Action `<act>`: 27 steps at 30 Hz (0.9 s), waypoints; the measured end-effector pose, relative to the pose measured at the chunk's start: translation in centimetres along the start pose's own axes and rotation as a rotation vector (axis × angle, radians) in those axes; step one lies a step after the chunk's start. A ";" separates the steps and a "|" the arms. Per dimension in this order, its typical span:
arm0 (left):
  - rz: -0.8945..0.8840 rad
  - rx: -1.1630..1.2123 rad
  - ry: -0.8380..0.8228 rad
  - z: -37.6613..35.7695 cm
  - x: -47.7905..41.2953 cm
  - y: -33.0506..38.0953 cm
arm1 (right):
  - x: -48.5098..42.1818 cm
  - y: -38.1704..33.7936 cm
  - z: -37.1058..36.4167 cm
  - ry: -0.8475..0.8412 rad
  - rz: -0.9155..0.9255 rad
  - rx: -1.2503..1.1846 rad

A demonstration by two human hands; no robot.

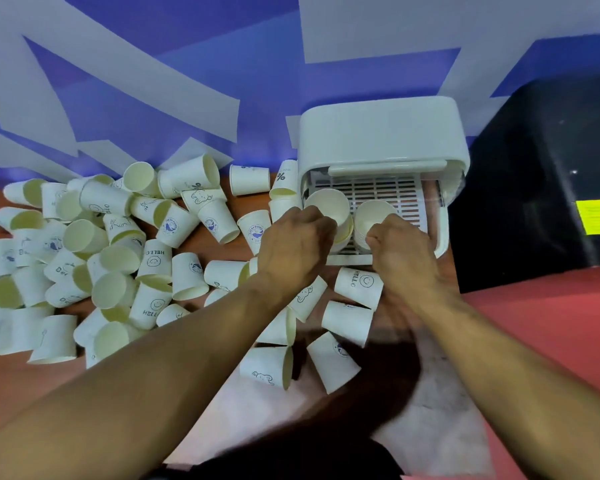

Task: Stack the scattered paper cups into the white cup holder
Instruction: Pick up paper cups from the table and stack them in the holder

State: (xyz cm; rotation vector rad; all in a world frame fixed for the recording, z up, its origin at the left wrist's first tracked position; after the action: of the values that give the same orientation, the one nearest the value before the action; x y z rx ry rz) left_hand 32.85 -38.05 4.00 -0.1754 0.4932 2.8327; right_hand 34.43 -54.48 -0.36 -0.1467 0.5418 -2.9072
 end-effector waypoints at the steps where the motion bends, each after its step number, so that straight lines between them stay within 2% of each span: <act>1: -0.006 -0.005 -0.002 -0.3 0.0 -0.1 | -0.1 0.0 -0.2 0.004 -0.006 -0.008; 7: -0.021 -0.028 -0.057 -2.0 0.0 -0.5 | -0.3 -0.4 -0.3 0.051 -0.012 -0.026; 15: 0.030 -0.079 -0.187 -4.5 0.0 -1.2 | 0.0 -0.4 -0.5 0.077 -0.019 -0.024; 20: 0.003 -0.144 -0.299 -4.9 -0.4 -1.1 | 0.0 -0.5 -0.3 0.062 -0.048 -0.034; 24: 0.112 -0.015 -0.257 -3.9 0.0 -1.1 | 0.4 -1.1 0.5 0.073 -0.055 -0.073; 27: 0.119 0.051 -0.182 -2.5 0.9 -0.9 | 1.0 -2.4 1.2 0.106 -0.021 -0.096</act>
State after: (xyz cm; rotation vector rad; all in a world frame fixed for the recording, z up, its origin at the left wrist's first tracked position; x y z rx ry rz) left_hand 32.43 -37.85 1.21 0.1244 0.5517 2.9101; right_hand 33.23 -52.90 1.65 -0.0105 0.7017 -2.9233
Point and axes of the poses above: each hand's wrist, its own x-axis away from the middle knuckle, its own z-axis out of the back of the hand, y = z × x, the point moved 5 cm from there along -x, towards the middle knuckle
